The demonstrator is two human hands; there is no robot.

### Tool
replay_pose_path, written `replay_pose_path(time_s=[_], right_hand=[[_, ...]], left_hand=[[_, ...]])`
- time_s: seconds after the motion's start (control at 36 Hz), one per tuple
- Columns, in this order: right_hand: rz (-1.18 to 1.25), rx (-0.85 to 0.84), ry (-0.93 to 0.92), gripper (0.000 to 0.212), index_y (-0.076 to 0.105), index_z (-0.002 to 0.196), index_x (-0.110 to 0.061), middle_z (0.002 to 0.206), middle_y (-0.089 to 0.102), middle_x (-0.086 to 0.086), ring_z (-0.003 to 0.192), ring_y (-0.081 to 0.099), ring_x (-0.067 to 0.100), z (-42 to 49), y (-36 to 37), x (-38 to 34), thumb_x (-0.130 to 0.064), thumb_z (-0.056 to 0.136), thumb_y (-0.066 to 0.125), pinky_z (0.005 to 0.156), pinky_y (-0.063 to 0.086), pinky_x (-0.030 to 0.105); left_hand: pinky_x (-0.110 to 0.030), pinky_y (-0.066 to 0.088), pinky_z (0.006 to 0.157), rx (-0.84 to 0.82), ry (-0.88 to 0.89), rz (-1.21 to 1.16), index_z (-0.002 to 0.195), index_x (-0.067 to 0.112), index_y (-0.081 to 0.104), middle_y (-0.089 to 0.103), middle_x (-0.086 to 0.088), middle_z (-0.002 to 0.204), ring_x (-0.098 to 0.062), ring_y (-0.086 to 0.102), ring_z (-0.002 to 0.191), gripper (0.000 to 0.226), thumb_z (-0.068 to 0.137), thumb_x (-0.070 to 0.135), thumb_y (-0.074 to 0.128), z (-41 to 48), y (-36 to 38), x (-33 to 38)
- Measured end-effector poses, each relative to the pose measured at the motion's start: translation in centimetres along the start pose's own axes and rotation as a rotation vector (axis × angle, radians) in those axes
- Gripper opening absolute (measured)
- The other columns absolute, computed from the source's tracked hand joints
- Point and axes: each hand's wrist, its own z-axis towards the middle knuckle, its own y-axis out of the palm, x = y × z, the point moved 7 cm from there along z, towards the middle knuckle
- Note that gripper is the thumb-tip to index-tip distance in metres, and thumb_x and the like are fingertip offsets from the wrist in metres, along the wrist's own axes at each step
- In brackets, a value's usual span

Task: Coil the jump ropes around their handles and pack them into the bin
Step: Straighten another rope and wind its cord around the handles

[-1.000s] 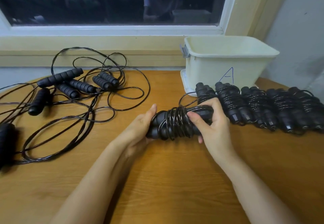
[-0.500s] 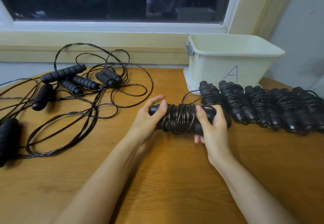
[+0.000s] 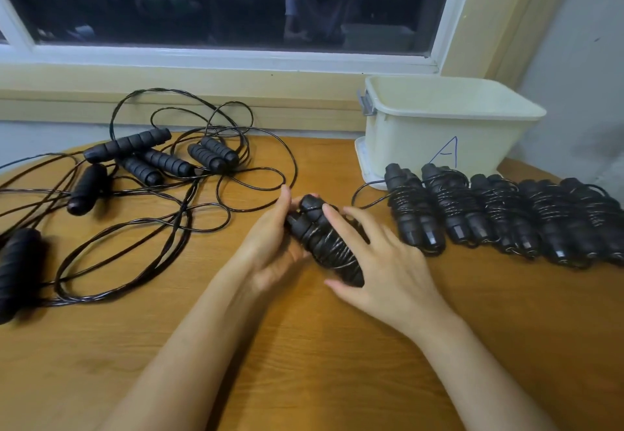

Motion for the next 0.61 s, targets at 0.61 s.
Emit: replay_pose_path(time_s=[0.61], right_hand=[[0.085,0.074,0.114,0.091,0.028,0.154,-0.031,0.13,0.058,0.0,0.081,0.068,0.015,-0.5,0.0,0.3,-0.058,0.075,0.063,0.051,0.055,0.027]], left_hand=[[-0.017,0.049,0.073,0.025,0.664,0.678,0.087,0.01,0.065,0.064,0.009,0.079,-0.004,0.06,0.08,0.027,0.103,0.019,0.045,-1.2,0.2,4.0]])
